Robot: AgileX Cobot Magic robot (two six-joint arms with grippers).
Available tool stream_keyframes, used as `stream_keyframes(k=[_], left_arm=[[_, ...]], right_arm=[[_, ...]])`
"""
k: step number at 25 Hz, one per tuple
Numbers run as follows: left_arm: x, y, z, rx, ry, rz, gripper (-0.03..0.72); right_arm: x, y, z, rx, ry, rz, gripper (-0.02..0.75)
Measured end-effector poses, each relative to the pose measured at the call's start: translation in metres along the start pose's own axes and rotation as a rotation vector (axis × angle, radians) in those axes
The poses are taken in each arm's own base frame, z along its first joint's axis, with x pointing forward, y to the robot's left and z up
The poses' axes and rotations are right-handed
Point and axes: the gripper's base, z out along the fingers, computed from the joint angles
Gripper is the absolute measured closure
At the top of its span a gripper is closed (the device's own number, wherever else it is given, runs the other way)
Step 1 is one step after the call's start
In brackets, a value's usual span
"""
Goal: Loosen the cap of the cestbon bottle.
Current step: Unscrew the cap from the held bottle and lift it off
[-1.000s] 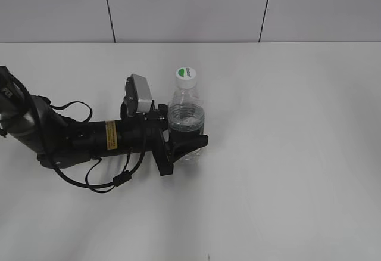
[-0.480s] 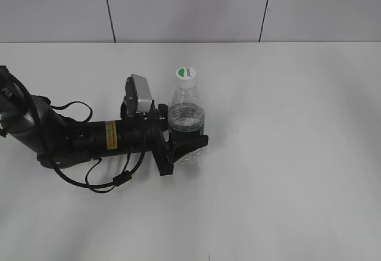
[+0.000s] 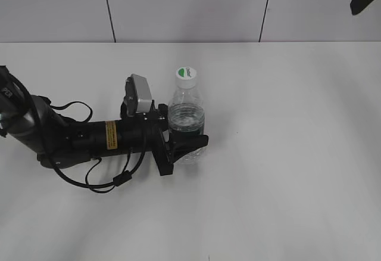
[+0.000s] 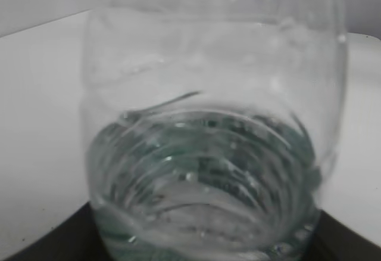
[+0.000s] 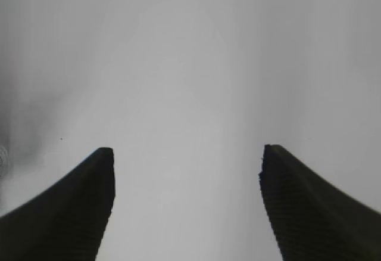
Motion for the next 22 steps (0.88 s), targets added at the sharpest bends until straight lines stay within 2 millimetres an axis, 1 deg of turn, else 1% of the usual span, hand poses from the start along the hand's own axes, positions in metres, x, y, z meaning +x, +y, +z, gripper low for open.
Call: stream_keyframes(k=[2,4,5,7,9,11,16,18,20,22], left_arm=[[0.0,0.0,0.0,0.0,-0.001,0.0,0.277],[0.0,0.0,0.0,0.0,-0.001,0.0,0.277],[0.0,0.0,0.0,0.0,-0.001,0.0,0.277],[0.0,0.0,0.0,0.0,-0.001,0.0,0.277],[0.0,0.0,0.0,0.0,-0.001,0.0,0.277],[0.0,0.0,0.0,0.0,-0.001,0.0,0.277],[0.0,0.0,0.0,0.0,-0.001,0.0,0.277],[0.0,0.0,0.0,0.0,-0.001,0.0,0.277],[0.0,0.0,0.0,0.0,-0.001,0.0,0.277],[0.0,0.0,0.0,0.0,0.0,0.0,0.277]], right_arm=[[-0.001,-0.001,0.014,-0.007,0.033,0.004,0.16],[-0.002,0.002,0.025,-0.022,0.057,0.002,0.16],[-0.002,0.005,0.028,-0.028,0.063,-0.004,0.16],[-0.003,0.02,0.032,-0.044,0.072,-0.036,0.16],[-0.004,0.042,0.032,-0.065,0.072,-0.087,0.16],[-0.005,0.068,0.032,-0.092,0.066,-0.147,0.16],[-0.006,0.142,0.028,-0.172,0.037,-0.305,0.16],[-0.003,0.164,0.026,-0.194,0.029,-0.356,0.16],[0.003,0.183,0.024,-0.213,0.031,-0.396,0.16],[0.007,0.196,0.023,-0.228,0.034,-0.42,0.16]])
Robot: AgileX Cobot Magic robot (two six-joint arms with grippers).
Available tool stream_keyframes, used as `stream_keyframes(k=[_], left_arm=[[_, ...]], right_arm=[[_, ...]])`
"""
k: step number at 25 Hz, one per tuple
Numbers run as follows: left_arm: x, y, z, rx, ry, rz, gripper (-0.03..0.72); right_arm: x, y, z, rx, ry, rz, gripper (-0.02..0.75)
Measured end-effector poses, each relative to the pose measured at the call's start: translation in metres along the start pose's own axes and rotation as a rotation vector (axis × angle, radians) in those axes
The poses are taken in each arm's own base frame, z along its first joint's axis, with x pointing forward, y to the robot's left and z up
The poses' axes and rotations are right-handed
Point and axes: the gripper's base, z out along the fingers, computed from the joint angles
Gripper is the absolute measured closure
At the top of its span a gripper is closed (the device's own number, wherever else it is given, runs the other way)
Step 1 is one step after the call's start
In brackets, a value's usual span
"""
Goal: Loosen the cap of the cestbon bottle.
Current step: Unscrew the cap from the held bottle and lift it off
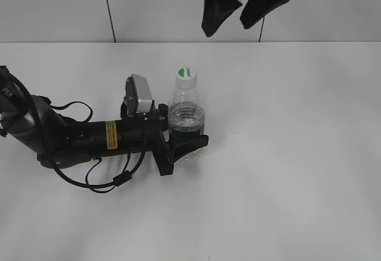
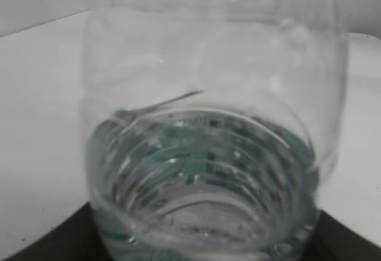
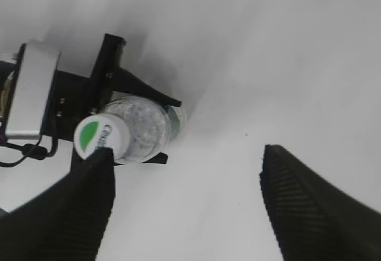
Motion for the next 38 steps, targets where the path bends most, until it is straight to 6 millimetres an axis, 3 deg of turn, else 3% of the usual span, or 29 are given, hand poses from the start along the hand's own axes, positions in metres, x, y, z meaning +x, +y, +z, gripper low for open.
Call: stream_keyframes(k=[13,22,29,38], left_arm=[[0.0,0.0,0.0,0.0,0.0,0.0,0.277],[0.0,0.0,0.0,0.0,0.0,0.0,0.277],[0.0,0.0,0.0,0.0,-0.001,0.0,0.277],[0.0,0.0,0.0,0.0,-0.001,0.0,0.277]], right_arm=[[0.0,0.048,0.038,-0.073,0.08,-0.049,0.16],[0.0,0.05,0.042,-0.089,0.088,-0.039,0.16],[0.003,0.047,0.077,-0.093,0.164,0.008,0.16],[-0.004,0.048,0.07,-0.093,0.134,0.009,0.183]])
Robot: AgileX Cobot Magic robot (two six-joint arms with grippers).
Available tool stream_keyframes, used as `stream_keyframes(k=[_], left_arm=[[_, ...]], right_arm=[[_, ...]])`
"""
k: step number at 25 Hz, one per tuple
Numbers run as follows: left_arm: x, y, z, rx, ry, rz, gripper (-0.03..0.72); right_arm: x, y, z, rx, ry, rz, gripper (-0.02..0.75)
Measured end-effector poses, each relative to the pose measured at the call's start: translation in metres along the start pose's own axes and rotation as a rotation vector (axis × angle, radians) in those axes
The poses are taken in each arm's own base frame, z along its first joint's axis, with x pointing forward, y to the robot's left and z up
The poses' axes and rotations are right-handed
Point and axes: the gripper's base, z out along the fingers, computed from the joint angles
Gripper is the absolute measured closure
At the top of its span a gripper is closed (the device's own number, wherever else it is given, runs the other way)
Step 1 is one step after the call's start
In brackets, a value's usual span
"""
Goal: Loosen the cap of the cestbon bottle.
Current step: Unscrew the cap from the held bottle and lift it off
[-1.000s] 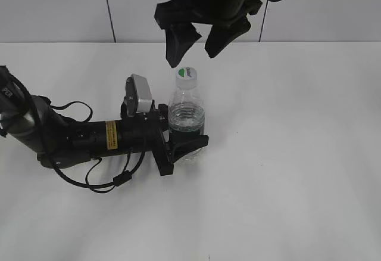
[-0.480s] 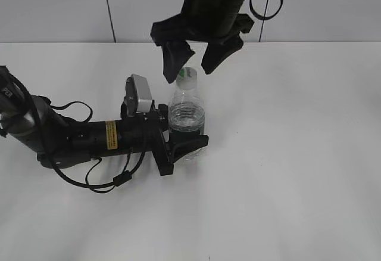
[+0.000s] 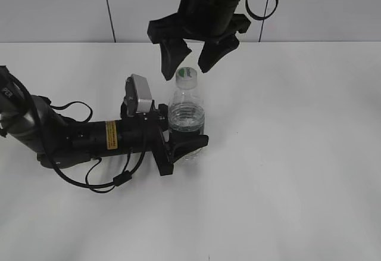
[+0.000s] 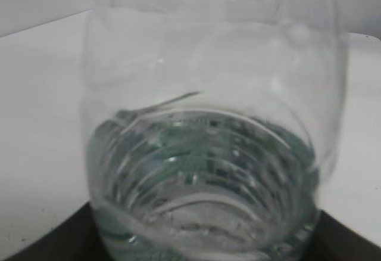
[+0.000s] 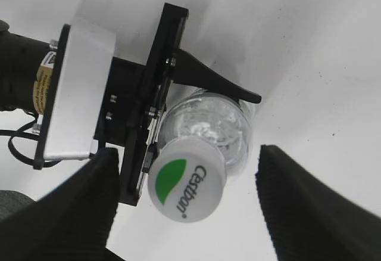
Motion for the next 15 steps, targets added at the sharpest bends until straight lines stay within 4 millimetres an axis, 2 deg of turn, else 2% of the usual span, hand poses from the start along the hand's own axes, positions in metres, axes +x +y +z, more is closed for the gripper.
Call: stream_keyframes(k=[4,15], left_arm=[[0.0,0.0,0.0,0.0,0.0,0.0,0.277],[0.0,0.0,0.0,0.0,0.0,0.0,0.277]], right_arm=[[-0.0001,0.0,-0.0002,0.0,-0.001,0.002,0.217],[0.0,-0.002,-0.0002,0.022,0.0,-0.005,0.225]])
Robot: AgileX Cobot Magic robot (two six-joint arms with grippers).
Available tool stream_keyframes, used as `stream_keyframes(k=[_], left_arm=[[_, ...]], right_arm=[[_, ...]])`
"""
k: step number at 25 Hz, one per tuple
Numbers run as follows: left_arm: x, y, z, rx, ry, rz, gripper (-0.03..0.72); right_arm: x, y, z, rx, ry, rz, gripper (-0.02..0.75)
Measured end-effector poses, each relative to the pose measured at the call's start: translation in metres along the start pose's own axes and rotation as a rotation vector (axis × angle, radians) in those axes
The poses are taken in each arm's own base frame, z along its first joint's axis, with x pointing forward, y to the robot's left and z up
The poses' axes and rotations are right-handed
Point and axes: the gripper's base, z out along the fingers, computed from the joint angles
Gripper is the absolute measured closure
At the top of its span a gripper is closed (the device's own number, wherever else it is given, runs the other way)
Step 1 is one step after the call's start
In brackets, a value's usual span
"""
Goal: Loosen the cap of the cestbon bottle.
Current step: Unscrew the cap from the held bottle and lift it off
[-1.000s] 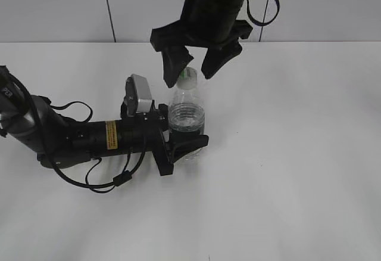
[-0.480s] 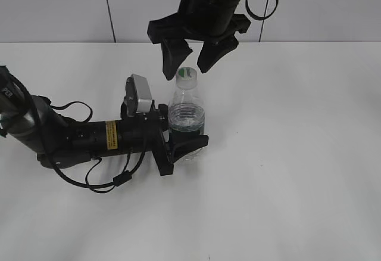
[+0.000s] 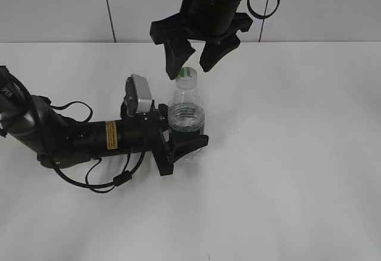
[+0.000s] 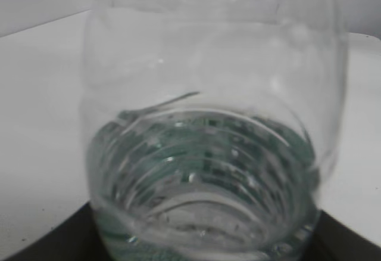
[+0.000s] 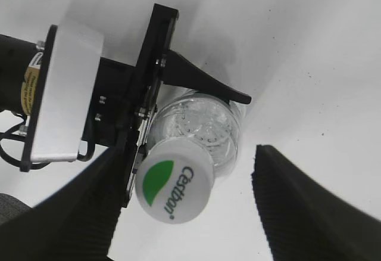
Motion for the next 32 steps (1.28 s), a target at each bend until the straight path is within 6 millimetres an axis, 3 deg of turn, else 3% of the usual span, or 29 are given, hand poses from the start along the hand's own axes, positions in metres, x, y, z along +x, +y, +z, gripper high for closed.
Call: stream_keyframes(k=[32], left_arm=[[0.0001,0.0,0.0,0.0,0.001,0.0,0.277]], right_arm=[[0.0,0.0001,0.0,-0.001,0.0,-0.001,0.225]])
